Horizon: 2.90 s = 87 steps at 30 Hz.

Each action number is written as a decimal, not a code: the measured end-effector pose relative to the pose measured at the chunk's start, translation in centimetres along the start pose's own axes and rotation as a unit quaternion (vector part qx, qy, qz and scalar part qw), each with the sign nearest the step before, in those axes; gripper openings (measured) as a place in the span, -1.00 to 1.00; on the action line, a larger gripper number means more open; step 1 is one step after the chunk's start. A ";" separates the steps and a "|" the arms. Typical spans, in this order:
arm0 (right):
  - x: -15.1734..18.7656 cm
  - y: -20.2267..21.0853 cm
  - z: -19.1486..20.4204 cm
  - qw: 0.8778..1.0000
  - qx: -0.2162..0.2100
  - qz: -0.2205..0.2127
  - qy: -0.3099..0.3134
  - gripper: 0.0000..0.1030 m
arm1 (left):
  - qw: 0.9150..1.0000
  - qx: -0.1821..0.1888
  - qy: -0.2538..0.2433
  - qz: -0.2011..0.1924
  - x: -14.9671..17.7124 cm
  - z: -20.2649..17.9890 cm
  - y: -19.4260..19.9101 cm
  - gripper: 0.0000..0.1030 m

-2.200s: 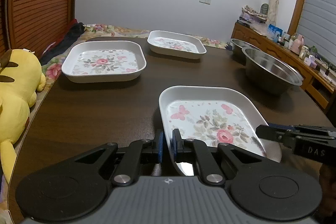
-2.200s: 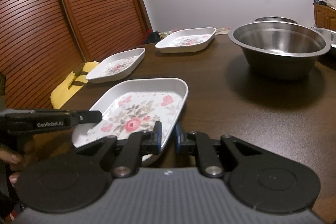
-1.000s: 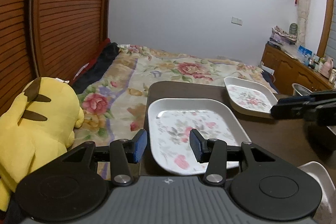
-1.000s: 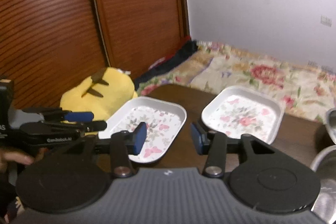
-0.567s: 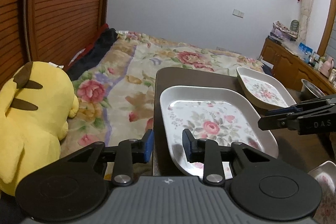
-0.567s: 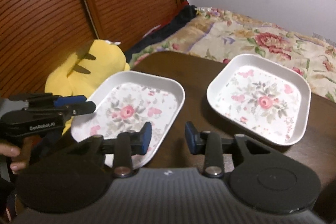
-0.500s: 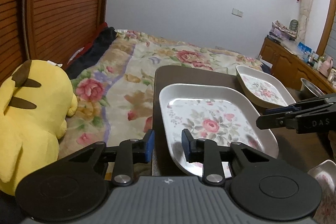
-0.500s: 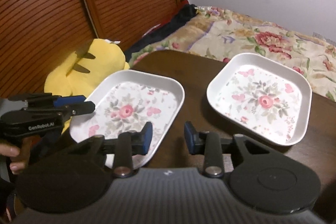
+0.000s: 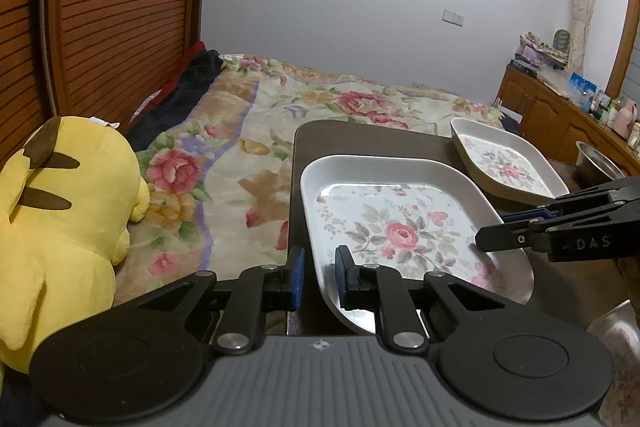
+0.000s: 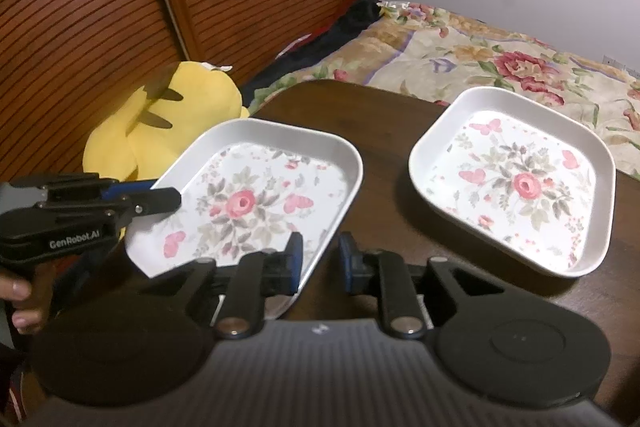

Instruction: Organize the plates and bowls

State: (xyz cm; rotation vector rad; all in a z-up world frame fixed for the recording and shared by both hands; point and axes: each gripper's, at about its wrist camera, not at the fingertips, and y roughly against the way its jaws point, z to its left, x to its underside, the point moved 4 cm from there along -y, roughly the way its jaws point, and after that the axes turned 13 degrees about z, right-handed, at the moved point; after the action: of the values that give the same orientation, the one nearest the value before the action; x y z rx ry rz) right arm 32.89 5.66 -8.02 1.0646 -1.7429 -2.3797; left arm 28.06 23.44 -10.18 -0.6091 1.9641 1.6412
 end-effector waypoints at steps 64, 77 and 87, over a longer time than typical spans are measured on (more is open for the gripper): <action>10.2 15.1 -2.3 0.994 0.019 -0.105 -0.021 -0.74 | 0.996 0.023 -0.075 -0.034 4.5 -13.3 11.3 -0.73; 13.7 14.8 -3.0 0.994 0.013 -0.100 -0.050 -0.74 | 0.996 0.032 -0.080 -0.012 6.9 -14.7 10.6 -0.74; 15.6 14.3 -3.0 0.994 0.014 -0.091 -0.052 -0.74 | 0.996 0.038 -0.076 -0.002 8.2 -14.8 10.3 -0.74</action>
State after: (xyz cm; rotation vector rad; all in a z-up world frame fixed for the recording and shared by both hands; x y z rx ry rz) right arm 17.08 -8.25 -4.31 1.1733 -1.7893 -2.5673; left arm 13.86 10.44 -5.43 -0.4453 1.9052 1.5543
